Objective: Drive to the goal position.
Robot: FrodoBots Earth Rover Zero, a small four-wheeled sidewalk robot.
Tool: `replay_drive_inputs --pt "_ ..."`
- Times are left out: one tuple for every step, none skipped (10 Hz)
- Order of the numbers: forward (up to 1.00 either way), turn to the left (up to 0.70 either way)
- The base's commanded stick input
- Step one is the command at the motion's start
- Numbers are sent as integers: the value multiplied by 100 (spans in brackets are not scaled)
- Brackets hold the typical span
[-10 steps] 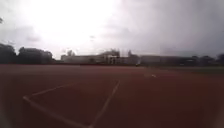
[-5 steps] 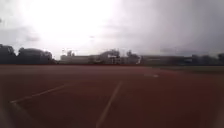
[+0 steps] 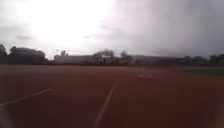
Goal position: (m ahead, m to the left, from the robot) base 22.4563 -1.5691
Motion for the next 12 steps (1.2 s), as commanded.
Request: replay_drive_inputs --pt "50 0" --pt "50 0" --pt "50 0" --pt "50 0" --pt "50 0" --pt "50 0" --pt "50 0" --pt "50 0" --pt "50 0" --pt "50 0" --pt "50 0" --pt "50 0"
